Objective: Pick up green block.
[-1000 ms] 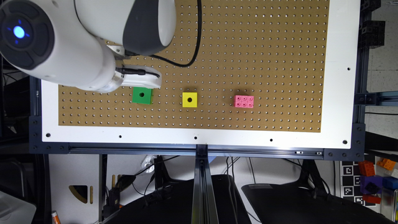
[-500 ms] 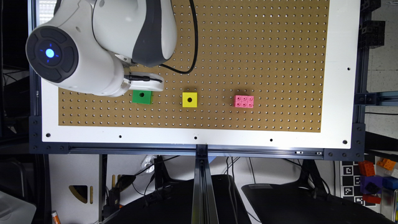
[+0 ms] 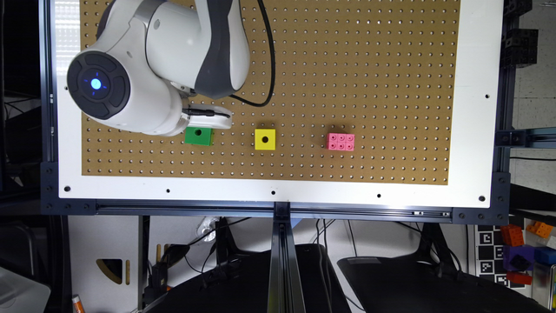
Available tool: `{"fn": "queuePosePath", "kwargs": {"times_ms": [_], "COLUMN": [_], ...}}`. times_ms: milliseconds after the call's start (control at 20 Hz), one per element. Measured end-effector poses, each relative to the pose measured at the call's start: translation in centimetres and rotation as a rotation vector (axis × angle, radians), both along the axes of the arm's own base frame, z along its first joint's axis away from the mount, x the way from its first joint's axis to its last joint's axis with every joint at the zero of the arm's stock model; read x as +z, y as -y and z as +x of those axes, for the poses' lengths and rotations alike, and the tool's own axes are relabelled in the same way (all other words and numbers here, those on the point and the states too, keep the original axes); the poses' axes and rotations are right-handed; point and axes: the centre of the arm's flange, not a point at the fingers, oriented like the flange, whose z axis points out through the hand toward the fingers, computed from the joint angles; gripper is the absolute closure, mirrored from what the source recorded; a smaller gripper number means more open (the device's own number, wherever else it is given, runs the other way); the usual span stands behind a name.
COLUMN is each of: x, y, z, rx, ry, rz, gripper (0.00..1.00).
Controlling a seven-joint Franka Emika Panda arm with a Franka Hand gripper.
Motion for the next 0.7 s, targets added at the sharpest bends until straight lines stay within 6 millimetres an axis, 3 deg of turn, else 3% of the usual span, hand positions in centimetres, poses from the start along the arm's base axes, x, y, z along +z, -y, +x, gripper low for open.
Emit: {"fn": "queuePosePath", "kwargs": {"times_ms": [250, 700], "x": [0.6, -0.3], "y": [-0.2, 0.1], "z": [1.5, 2.9], "rx": [0.01, 0.01], "ry": [0.024, 0.031], "rz": [-0.002, -0.002], "gripper": [0.0, 0.0]}}
